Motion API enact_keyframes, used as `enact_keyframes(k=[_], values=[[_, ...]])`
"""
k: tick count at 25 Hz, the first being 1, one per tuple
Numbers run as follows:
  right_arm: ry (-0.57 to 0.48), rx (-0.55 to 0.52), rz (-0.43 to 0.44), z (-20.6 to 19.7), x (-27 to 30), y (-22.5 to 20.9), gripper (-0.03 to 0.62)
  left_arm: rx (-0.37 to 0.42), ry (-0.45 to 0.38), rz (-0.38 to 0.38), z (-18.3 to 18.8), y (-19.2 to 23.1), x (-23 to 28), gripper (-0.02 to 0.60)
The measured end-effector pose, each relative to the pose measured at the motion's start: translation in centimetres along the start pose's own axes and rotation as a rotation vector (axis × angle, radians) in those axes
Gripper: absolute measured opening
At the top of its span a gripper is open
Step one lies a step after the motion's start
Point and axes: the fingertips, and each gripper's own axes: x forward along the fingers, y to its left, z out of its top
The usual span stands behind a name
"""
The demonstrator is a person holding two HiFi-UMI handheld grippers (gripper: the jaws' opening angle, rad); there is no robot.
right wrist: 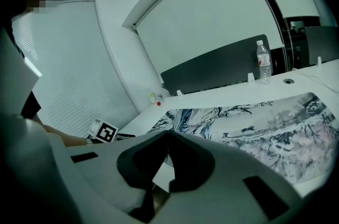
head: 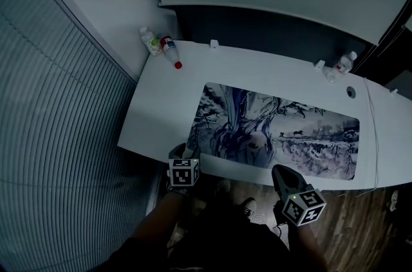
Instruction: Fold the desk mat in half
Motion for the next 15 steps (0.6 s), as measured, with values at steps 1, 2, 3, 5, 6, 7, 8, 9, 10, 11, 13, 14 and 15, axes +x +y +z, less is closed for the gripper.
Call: enact_keyframes(k=[1, 2, 3, 5, 6, 7, 8, 9, 10, 11, 13, 14, 15], values=[[0.000, 0.003, -0.005, 0.0, 0.2, 0.0, 0.023, 0.005, 0.007, 0.000, 0.0, 0.2, 0.4, 0.200], [0.000, 0.006, -0.010, 0.1, 0.4, -0.1, 0.023, 0.011, 0.014, 0.000, 0.0, 0.4, 0.8, 0.204], [0.000, 0.009, -0.015, 0.2, 0.5, -0.1, 0.023, 0.016, 0.022, 0.001, 0.1, 0.6, 1.1, 0.206], [0.000, 0.016, -0.025, 0.4, 0.7, -0.2, 0.023, 0.028, 0.035, 0.002, 0.4, 0.8, 1.5, 0.206], [0.000, 0.019, -0.030, 0.4, 0.8, -0.3, 0.023, 0.034, 0.040, 0.002, 0.5, 0.8, 1.8, 0.206], [0.000, 0.023, -0.035, 0.4, 0.9, -0.4, 0.023, 0.039, 0.044, 0.001, 0.5, 0.9, 2.2, 0.206], [-0.001, 0.027, -0.039, 0.4, 1.0, -0.4, 0.023, 0.044, 0.051, -0.001, 0.5, 1.0, 2.6, 0.209], [-0.001, 0.031, -0.043, 0.4, 1.1, -0.5, 0.023, 0.049, 0.063, -0.005, 0.3, 1.0, 2.9, 0.210], [-0.003, 0.035, -0.048, 0.4, 1.3, -0.5, 0.023, 0.054, 0.077, -0.011, 0.1, 1.1, 3.2, 0.213], [-0.004, 0.038, -0.052, 0.4, 1.4, -0.5, 0.025, 0.058, 0.089, -0.017, -0.1, 1.0, 3.5, 0.217], [-0.009, 0.043, -0.059, 0.5, 1.7, -0.6, 0.023, 0.055, 0.098, -0.032, -0.2, 1.0, 3.8, 0.221], [-0.010, 0.046, -0.061, 0.6, 1.9, -0.7, 0.023, 0.047, 0.098, -0.037, -0.3, 1.0, 3.8, 0.220], [-0.011, 0.049, -0.062, 0.6, 2.0, -0.7, 0.023, 0.043, 0.095, -0.040, -0.3, 1.0, 3.9, 0.220]])
